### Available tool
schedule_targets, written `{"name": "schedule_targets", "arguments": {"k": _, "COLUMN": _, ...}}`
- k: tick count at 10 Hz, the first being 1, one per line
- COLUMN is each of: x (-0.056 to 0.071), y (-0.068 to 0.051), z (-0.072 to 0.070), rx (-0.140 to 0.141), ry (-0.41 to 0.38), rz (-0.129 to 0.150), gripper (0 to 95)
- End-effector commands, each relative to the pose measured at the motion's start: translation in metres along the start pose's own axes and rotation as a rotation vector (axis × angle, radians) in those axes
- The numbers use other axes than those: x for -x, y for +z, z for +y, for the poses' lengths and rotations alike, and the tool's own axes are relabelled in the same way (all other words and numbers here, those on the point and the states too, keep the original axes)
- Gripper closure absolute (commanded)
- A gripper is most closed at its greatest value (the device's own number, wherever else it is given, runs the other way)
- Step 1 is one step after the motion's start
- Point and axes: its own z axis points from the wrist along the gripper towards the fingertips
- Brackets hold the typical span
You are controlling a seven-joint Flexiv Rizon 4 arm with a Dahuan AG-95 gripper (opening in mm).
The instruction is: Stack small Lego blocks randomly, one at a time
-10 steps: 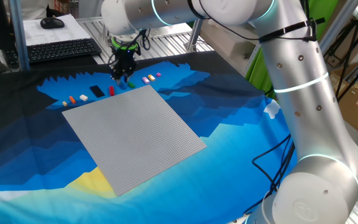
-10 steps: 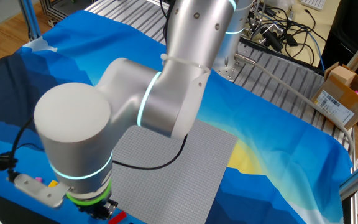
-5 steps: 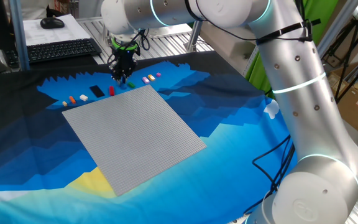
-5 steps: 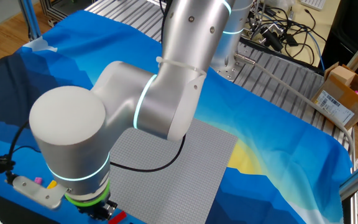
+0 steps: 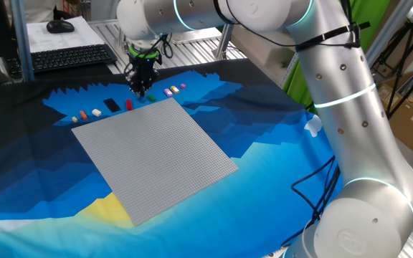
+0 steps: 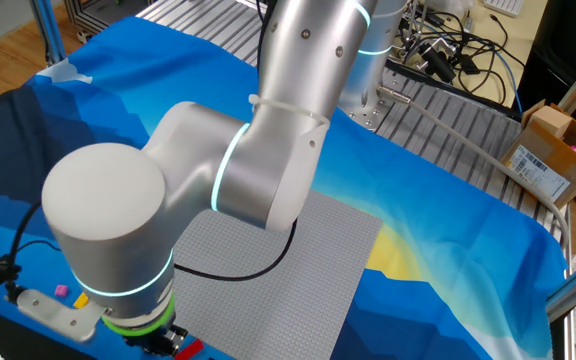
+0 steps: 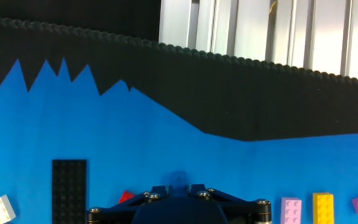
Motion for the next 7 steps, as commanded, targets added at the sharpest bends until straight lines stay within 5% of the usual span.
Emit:
{"name": "schedule_targets", "arguments": {"k": 1, "x": -0.003, "y": -0.012, "z": 0.002, "rx": 0.009, "ry": 0.009, "rz": 0.058, "gripper": 95.0}}
{"name": "schedule_targets", "arguments": {"k": 4, "x": -0.018, "y": -0.023, "z": 0.009, "rx": 0.010, "ry": 0.010, "rz": 0.092, "gripper": 95.0}}
{"name": "schedule_targets", "arguments": {"k": 7, "x": -0.060, "y": -0.026, "z": 0.027, "rx": -0.005, "ry": 0.040, "rz": 0.098, "gripper": 95.0}}
